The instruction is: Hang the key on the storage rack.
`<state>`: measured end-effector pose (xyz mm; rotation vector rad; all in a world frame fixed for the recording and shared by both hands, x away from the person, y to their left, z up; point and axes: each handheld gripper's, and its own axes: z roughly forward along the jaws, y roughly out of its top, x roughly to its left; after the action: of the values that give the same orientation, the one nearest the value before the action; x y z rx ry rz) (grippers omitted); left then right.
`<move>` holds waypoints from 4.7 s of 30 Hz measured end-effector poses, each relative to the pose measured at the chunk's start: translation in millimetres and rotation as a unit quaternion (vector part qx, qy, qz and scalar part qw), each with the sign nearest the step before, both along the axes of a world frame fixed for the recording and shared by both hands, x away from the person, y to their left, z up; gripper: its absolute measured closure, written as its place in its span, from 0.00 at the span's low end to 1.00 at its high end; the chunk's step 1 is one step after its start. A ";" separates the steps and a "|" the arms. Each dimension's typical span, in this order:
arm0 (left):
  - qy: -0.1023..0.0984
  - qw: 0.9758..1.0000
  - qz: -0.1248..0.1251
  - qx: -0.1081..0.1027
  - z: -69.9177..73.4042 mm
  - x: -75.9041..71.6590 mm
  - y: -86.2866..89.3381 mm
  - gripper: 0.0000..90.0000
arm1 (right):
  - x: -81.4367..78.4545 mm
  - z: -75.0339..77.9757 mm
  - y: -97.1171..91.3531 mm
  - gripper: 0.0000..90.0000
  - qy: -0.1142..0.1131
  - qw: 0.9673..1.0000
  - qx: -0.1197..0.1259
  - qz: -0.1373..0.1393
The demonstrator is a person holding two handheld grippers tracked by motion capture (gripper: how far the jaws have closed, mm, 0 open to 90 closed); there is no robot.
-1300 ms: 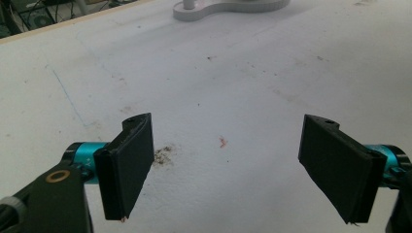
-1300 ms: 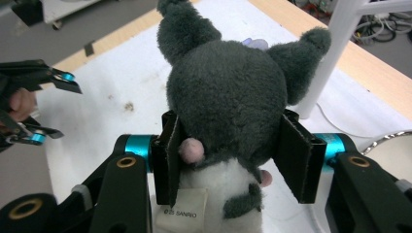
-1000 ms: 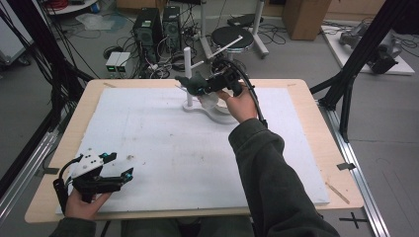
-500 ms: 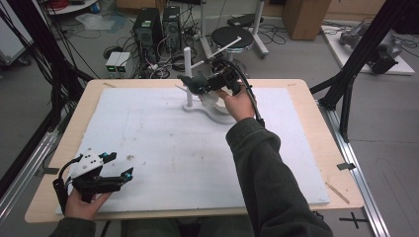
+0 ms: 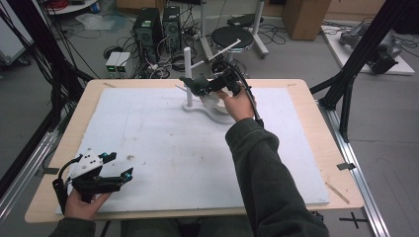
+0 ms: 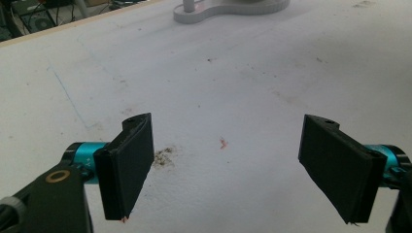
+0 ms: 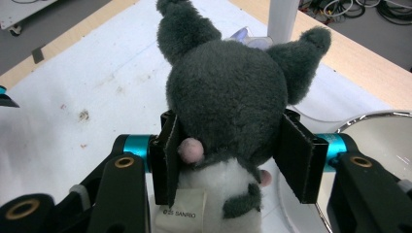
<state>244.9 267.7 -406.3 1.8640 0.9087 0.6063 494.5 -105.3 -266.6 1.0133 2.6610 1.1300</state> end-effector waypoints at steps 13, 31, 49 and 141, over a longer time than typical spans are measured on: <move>-0.001 1.000 0.002 -0.003 0.5 -0.3 1.1 0.23 | 2.7 -6.3 2.0 0.52 0.002 1.000 -0.027 -0.003; -0.004 1.000 0.002 -0.002 1.2 -1.2 2.2 0.23 | 3.8 -17.3 11.6 0.51 0.017 0.998 -0.056 0.000; -0.004 1.000 0.002 -0.003 1.0 -1.6 2.1 0.23 | 5.6 -25.5 16.9 0.48 0.027 0.997 -0.075 -0.002; -0.004 1.000 0.007 -0.006 2.7 -2.3 1.2 0.23 | -64.8 -42.3 -28.0 0.14 -0.043 0.999 0.017 0.000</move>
<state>242.5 268.9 -403.7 1.8451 0.9188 0.6140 429.8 -133.4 -308.9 0.9480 2.5830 1.1953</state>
